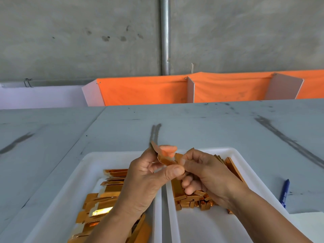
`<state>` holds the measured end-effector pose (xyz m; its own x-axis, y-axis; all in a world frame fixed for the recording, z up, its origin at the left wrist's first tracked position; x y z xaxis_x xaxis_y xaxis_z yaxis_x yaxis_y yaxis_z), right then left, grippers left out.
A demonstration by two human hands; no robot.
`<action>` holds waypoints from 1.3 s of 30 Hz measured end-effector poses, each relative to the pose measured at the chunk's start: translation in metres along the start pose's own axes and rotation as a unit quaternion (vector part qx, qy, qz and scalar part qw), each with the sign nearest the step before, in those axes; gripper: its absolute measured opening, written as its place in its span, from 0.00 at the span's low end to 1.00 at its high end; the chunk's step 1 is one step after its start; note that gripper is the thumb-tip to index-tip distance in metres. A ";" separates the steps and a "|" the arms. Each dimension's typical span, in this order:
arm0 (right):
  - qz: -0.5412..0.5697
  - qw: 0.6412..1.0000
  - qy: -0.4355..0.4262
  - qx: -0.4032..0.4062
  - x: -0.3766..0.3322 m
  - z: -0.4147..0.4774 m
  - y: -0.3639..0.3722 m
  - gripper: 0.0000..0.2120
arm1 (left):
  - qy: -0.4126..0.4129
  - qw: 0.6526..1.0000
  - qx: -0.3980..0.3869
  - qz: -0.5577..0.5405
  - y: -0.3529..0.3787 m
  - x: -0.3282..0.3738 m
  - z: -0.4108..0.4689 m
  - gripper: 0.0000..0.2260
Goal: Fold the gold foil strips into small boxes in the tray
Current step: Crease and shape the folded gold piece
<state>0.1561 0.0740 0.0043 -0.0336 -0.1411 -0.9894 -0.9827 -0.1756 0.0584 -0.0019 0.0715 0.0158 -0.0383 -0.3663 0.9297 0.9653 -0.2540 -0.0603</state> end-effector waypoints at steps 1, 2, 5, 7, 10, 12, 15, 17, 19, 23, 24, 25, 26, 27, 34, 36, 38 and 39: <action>-0.046 0.999 -0.013 0.012 -0.001 0.000 -0.001 0.06 | 0.004 1.000 0.020 0.018 -0.002 0.000 0.000 0.17; -0.094 0.995 -0.031 0.030 -0.001 -0.001 -0.002 0.05 | 0.008 0.998 0.038 0.047 -0.003 -0.001 0.000 0.17; -0.206 0.970 -0.098 0.089 -0.004 -0.003 -0.004 0.04 | 0.036 0.974 0.068 0.212 -0.005 -0.001 0.000 0.15; -0.223 0.959 -0.137 0.106 -0.005 -0.004 -0.004 0.05 | 0.040 0.955 0.074 0.285 -0.004 -0.005 0.000 0.15; -0.195 0.959 -0.176 0.103 -0.008 -0.007 -0.004 0.06 | 0.043 0.929 0.060 0.362 0.000 -0.009 0.001 0.19; -0.149 0.968 -0.182 0.092 -0.009 -0.008 -0.003 0.07 | 0.049 0.917 0.047 0.394 0.001 -0.012 0.001 0.21; -0.084 0.979 -0.170 0.075 -0.011 -0.008 -0.004 0.03 | 0.063 0.899 0.032 0.431 0.005 -0.011 -0.001 0.21; -0.062 0.982 -0.167 0.070 -0.012 -0.007 -0.005 0.04 | 0.074 0.891 0.019 0.447 0.008 -0.010 -0.003 0.21; -0.049 0.984 -0.159 0.069 -0.013 -0.007 -0.007 0.05 | 0.077 0.888 0.002 0.453 0.012 -0.010 -0.004 0.21; -0.043 0.989 -0.126 0.069 -0.010 -0.004 -0.011 0.05 | 0.054 0.883 -0.025 0.466 0.016 -0.013 -0.005 0.23; -0.047 0.989 -0.119 0.070 -0.009 -0.004 -0.013 0.06 | 0.049 0.880 -0.026 0.471 0.016 -0.013 -0.005 0.24; -0.050 0.990 -0.114 0.073 -0.008 -0.003 -0.013 0.07 | 0.047 0.880 -0.025 0.473 0.015 -0.013 -0.004 0.23; -0.052 0.990 -0.111 0.074 -0.008 -0.003 -0.013 0.07 | 0.046 0.881 -0.023 0.471 0.015 -0.013 -0.004 0.23; -0.053 0.990 -0.110 0.076 -0.008 -0.003 -0.013 0.07 | 0.044 0.882 -0.020 0.468 0.015 -0.012 -0.003 0.22; -0.089 0.971 -0.177 0.132 -0.011 -0.007 -0.012 0.07 | 0.016 0.885 0.006 0.465 0.015 -0.013 -0.001 0.20; -0.145 0.953 -0.210 0.163 -0.011 -0.010 -0.012 0.09 | 0.008 0.886 0.014 0.463 0.015 -0.015 0.000 0.19; -0.195 0.938 -0.221 0.182 -0.011 -0.010 -0.011 0.07 | 0.004 0.886 0.020 0.463 0.014 -0.015 0.001 0.19; -0.210 0.934 -0.220 0.186 -0.010 -0.010 -0.011 0.06 | 0.004 0.886 0.022 0.463 0.014 -0.016 0.001 0.19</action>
<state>0.1687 0.0678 0.0146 0.3782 0.2923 -0.8784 -0.9186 0.2364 -0.3168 0.0128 0.0745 0.0009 0.7743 -0.4050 0.4863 0.5927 0.1946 -0.7816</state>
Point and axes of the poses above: each hand's wrist, its own z-axis towards the middle knuckle, its own y-axis out of the palm, x = y × z, the point moved 4 cm from there along z, towards the middle knuckle, and after that the axes turned 1 degree about -x, right-handed, at the moved point
